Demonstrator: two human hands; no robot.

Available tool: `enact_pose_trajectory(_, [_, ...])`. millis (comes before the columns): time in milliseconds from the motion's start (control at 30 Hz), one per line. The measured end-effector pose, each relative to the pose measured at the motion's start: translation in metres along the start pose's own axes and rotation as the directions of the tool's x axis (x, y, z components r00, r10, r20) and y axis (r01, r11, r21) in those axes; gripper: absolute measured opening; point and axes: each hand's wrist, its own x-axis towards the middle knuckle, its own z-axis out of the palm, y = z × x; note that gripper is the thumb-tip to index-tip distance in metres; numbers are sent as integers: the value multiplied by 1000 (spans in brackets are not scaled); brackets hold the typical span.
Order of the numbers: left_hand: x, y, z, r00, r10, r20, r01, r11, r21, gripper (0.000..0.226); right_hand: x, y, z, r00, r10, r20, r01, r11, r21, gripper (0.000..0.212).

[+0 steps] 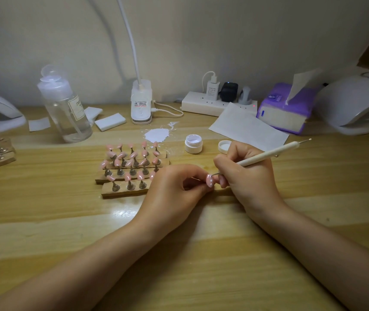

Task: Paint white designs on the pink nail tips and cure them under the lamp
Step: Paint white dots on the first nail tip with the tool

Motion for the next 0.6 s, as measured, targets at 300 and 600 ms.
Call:
enact_pose_trajectory(300, [0, 0, 0, 1000, -2, -1, 2, 1000, 1, 9, -1, -1, 1, 1000, 1, 11, -1, 1000, 2, 32])
enact_pose_trajectory(600, [0, -1, 0, 1000, -2, -6, 2, 1000, 3, 10, -1, -4, 2, 1000, 4, 6, -5, 1000, 18, 32])
